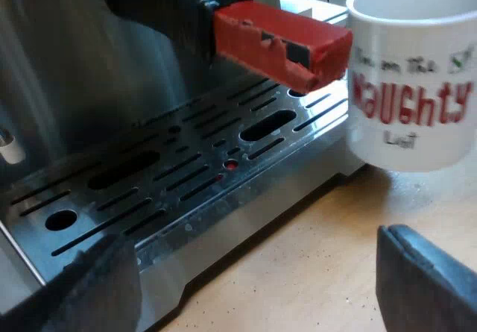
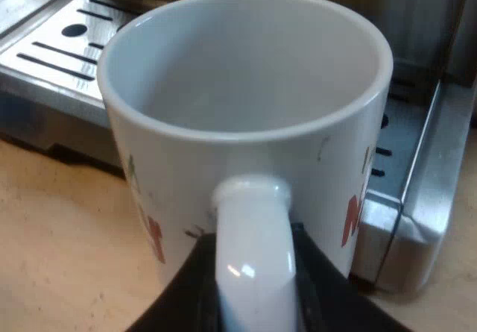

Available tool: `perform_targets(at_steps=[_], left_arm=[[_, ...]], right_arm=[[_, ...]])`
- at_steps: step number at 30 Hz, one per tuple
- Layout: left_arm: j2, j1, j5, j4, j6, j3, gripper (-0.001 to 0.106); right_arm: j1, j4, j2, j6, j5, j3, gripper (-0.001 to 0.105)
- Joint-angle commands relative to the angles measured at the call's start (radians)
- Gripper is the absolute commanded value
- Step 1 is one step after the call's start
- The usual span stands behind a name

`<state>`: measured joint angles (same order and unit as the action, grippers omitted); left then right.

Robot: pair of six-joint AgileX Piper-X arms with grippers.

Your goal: Place mug into machine

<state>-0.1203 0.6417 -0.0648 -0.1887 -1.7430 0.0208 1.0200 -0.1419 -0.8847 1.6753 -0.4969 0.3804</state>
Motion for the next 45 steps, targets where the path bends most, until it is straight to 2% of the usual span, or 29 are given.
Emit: perform_targets(at_steps=[1,3,9,20,26,38,45], left_arm=[[-0.001,0.004,0.012,0.036,-0.022,0.002,0.067],[-0.001,0.004,0.012,0.046,-0.041,0.002,0.067],[-0.001,0.004,0.012,0.046,-0.041,0.002,0.067],[-0.001,0.004,0.012,0.046,-0.041,0.002,0.067],[-0.001,0.004,0.012,0.046,-0.056,0.002,0.067],[-0.001,0.004,0.009,0.046,-0.056,0.002,0.067],[-0.001,0.004,0.009,0.046,-0.056,0.002,0.067]], right_arm=[[-0.001,-0.134,-0.072,-0.004,-0.022,0.049,0.0],[-0.001,-0.181,-0.116,-0.004,-0.022,0.061,0.0],[-0.001,-0.264,-0.266,-0.004,-0.022,0.116,0.0],[-0.003,-0.33,-0.525,-0.004,-0.021,0.279,0.0],[-0.01,-0.436,-0.623,-0.004,-0.021,0.307,0.0],[-0.052,-0.469,-0.704,0.01,-0.02,0.311,0.0],[-0.061,-0.475,-0.72,0.058,-0.014,0.348,0.001]])
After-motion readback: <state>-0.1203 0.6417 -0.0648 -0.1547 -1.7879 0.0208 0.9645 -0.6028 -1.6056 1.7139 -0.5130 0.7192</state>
